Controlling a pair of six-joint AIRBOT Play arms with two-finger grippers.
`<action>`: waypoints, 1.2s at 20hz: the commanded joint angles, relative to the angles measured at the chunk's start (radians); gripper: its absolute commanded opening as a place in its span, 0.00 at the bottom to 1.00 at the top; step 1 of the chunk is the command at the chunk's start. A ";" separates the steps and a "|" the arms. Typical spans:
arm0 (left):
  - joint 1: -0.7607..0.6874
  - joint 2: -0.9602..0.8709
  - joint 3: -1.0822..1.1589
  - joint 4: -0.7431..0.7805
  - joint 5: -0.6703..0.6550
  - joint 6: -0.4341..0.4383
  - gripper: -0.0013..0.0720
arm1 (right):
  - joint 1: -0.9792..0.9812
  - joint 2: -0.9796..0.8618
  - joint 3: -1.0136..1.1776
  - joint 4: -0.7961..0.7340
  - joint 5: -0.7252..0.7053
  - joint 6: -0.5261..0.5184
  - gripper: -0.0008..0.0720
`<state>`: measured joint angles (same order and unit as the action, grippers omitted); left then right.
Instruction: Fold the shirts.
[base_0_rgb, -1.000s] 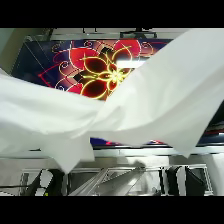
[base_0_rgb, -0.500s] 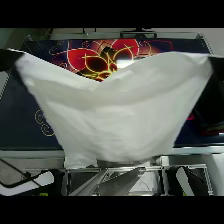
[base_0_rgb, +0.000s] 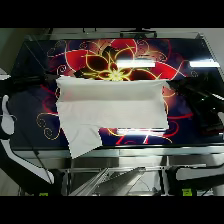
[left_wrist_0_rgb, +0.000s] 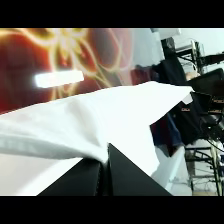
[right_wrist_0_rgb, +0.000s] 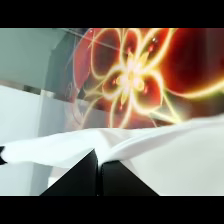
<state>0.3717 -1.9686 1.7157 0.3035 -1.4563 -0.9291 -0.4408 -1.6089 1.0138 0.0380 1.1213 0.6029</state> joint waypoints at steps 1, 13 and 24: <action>-0.014 -0.160 0.147 0.009 0.038 -0.027 0.07 | 0.027 -0.259 0.165 0.109 0.042 -0.011 0.04; -0.035 -0.231 0.254 0.141 -0.032 -0.113 0.04 | 0.014 -0.396 0.421 -0.288 0.064 0.209 0.04; -0.075 -0.206 0.109 0.386 0.154 -0.176 0.04 | 0.033 -0.396 0.420 -0.414 0.010 0.236 0.04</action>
<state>0.3119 -2.1757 1.8442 0.6552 -1.3697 -1.1152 -0.4194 -2.0037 1.4334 -0.3485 1.1572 0.8379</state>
